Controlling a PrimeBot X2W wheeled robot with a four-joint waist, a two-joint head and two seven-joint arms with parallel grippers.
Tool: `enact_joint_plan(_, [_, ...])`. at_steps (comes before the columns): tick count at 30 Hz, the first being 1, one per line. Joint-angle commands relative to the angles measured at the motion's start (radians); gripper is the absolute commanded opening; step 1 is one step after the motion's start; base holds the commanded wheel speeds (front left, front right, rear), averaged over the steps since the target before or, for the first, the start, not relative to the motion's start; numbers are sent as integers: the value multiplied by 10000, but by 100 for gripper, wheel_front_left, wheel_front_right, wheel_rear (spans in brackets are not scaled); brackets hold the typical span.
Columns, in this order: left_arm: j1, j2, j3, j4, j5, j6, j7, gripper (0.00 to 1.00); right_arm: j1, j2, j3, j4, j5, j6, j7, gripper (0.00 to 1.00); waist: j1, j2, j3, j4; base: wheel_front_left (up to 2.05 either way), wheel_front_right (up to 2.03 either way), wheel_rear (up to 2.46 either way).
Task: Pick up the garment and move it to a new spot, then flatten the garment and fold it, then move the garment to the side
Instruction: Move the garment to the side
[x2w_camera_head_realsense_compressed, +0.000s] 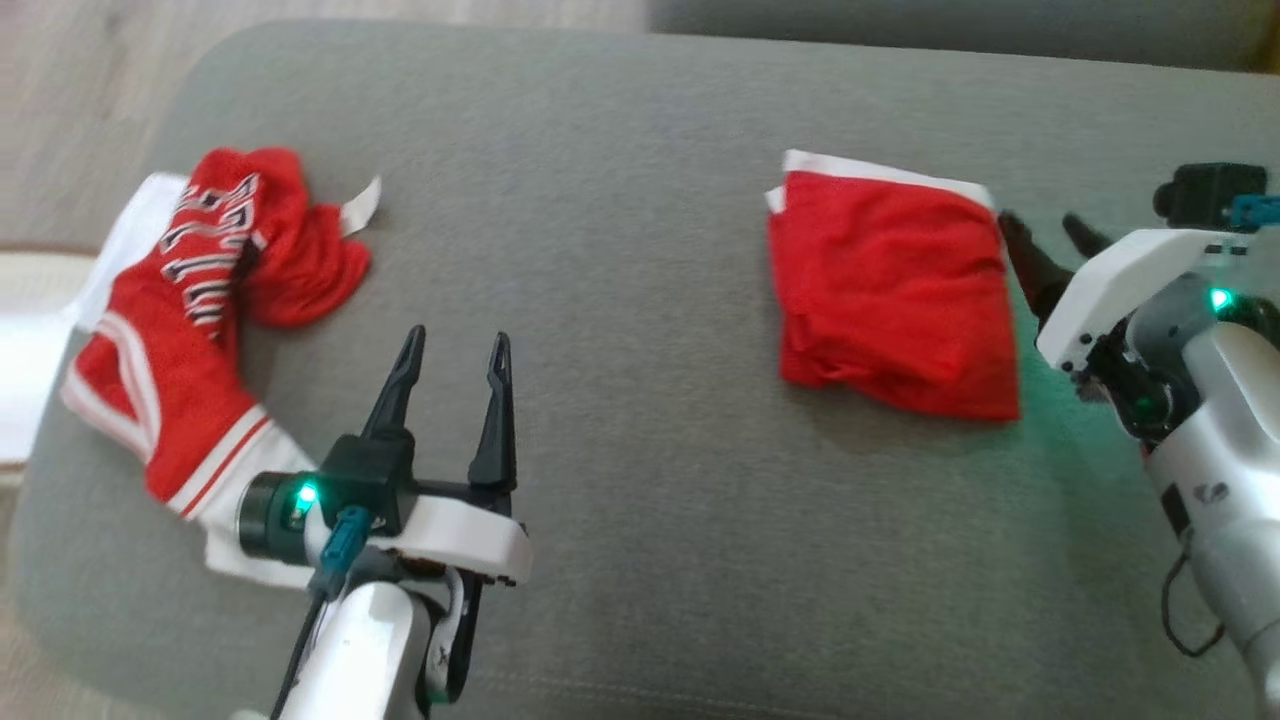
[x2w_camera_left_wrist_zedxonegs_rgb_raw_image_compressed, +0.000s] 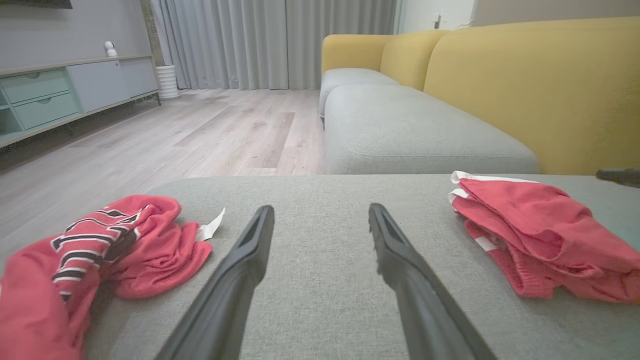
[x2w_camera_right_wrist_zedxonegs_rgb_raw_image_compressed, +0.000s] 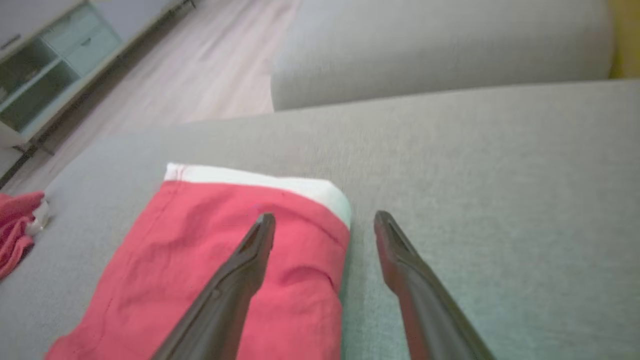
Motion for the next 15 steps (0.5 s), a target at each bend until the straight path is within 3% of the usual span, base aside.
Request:
enact_joint_plan(1, [-579,22,246,-344,-66,105,-122,100,-362,-168,297,28,257,75,331,100,0,0,236,406,0,0,0])
enact_joint_plan(9, [-626,21,126,-378,-150,261,-122,100,-674,-49,885,1701,1728,75,3268,100,0,0,388,829,0,0,0])
enact_joint_plan(13, [-574,21,110,-421,-156,320,-122,100,-654,-16,1104,1493,2136,75,3346,100,0,0,402,811,0,0,0])
enact_joint_plan(15, [-582,21,97,-418,-142,324,-122,100,-617,-56,1234,1280,2229,75,2948,30,0,0,377,742,0,0,0])
